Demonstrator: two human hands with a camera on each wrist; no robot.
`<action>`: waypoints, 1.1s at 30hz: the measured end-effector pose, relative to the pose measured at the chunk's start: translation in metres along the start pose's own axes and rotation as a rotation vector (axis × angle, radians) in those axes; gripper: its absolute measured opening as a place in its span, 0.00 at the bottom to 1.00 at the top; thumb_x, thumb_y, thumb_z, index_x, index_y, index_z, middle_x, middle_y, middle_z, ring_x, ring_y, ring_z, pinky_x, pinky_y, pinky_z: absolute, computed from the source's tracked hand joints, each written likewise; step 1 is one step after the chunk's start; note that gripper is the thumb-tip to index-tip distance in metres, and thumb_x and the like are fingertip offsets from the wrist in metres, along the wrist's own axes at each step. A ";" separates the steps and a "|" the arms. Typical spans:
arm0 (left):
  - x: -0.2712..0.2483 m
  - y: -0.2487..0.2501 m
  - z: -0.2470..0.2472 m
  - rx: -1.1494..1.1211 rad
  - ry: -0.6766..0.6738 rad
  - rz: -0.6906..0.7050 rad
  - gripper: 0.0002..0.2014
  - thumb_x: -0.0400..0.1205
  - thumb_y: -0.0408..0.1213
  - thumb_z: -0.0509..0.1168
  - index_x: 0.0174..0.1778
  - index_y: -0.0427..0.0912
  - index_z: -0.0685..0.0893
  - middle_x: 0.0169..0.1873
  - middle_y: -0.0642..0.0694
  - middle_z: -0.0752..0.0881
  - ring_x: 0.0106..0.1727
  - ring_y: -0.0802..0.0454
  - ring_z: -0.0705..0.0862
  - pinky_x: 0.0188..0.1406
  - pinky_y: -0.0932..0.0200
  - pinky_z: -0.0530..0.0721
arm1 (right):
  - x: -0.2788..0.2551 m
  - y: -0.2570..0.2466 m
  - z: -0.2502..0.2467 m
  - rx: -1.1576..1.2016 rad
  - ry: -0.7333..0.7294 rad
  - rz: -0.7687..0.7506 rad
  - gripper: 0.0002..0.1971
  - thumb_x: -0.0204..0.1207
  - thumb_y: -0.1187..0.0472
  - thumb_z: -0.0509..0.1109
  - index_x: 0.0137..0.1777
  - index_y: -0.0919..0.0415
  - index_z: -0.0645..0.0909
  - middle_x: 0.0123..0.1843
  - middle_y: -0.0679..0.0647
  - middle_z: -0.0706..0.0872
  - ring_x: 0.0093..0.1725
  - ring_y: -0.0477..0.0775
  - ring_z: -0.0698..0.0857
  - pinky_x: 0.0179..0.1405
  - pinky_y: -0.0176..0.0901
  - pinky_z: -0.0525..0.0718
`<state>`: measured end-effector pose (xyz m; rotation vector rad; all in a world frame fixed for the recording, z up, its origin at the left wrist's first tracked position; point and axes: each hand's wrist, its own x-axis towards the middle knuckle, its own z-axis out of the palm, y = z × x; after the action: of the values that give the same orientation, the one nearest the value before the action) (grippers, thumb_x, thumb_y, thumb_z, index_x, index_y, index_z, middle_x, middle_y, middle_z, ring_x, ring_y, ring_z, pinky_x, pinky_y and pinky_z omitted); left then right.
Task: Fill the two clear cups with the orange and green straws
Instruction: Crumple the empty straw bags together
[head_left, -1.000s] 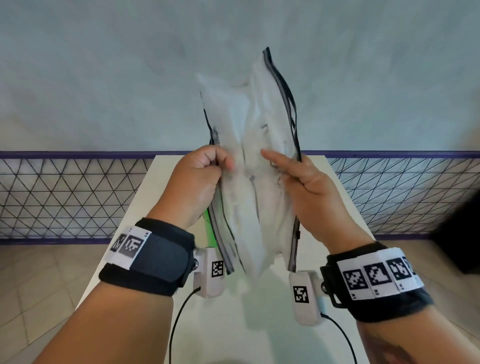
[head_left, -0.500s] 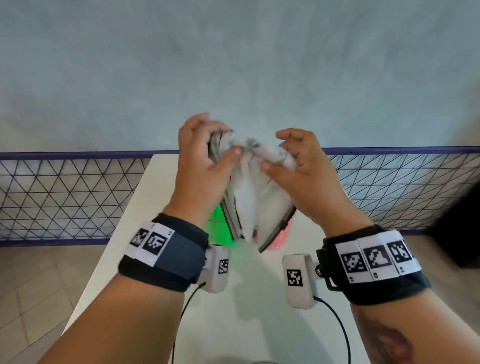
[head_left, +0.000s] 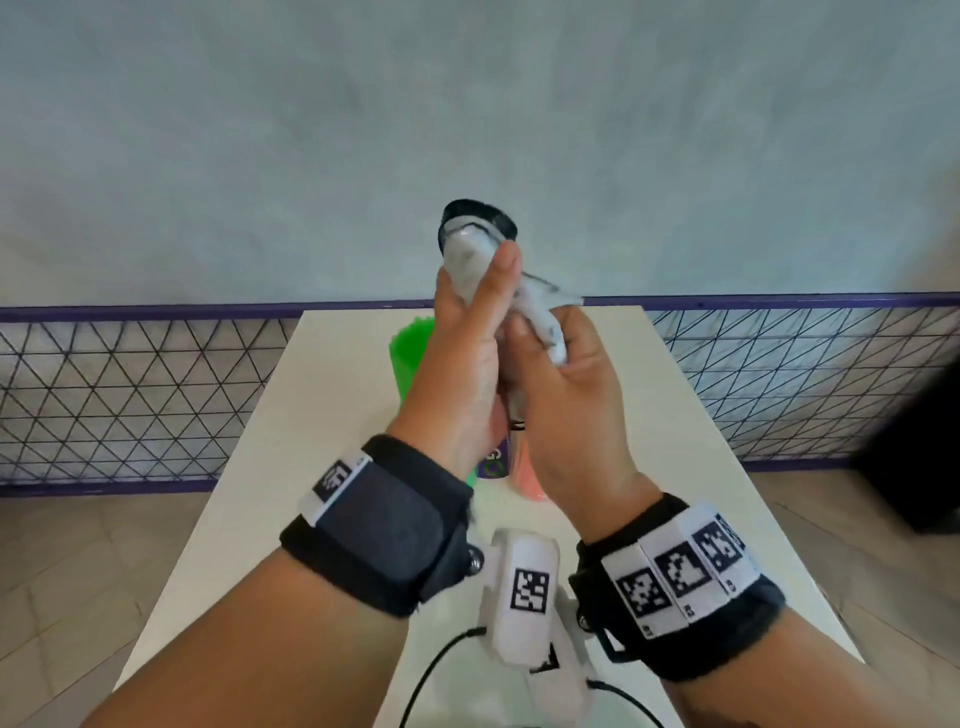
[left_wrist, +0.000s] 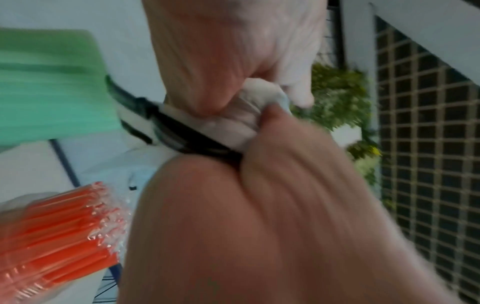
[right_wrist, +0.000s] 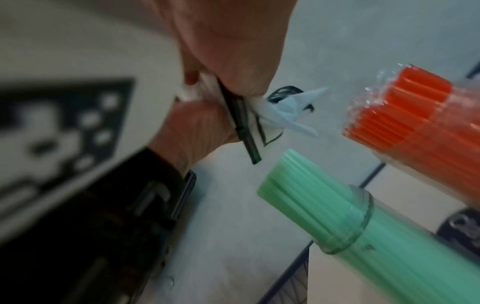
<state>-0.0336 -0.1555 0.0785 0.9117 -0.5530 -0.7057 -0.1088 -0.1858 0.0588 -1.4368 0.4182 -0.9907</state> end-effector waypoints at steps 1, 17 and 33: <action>0.005 0.001 -0.004 -0.032 -0.011 -0.006 0.44 0.66 0.59 0.80 0.67 0.34 0.70 0.42 0.28 0.81 0.41 0.36 0.85 0.42 0.46 0.86 | 0.002 0.003 0.000 0.154 -0.027 0.082 0.05 0.81 0.53 0.68 0.49 0.51 0.84 0.45 0.53 0.91 0.47 0.56 0.90 0.49 0.58 0.87; 0.005 -0.014 -0.026 0.695 0.001 0.561 0.21 0.64 0.38 0.82 0.44 0.62 0.81 0.40 0.45 0.85 0.45 0.41 0.86 0.49 0.41 0.85 | 0.031 0.020 -0.053 0.238 -0.514 0.787 0.37 0.83 0.33 0.49 0.65 0.67 0.81 0.54 0.68 0.88 0.51 0.62 0.89 0.59 0.56 0.84; 0.014 -0.014 -0.023 0.636 0.147 0.428 0.17 0.74 0.52 0.70 0.58 0.58 0.81 0.58 0.49 0.81 0.63 0.47 0.82 0.66 0.41 0.81 | 0.036 0.018 -0.036 0.276 -0.540 0.208 0.16 0.79 0.68 0.67 0.66 0.67 0.79 0.56 0.57 0.89 0.59 0.55 0.86 0.59 0.45 0.83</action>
<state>-0.0127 -0.1601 0.0562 1.3642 -0.8295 -0.0597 -0.1108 -0.2390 0.0477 -1.3132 0.0277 -0.4428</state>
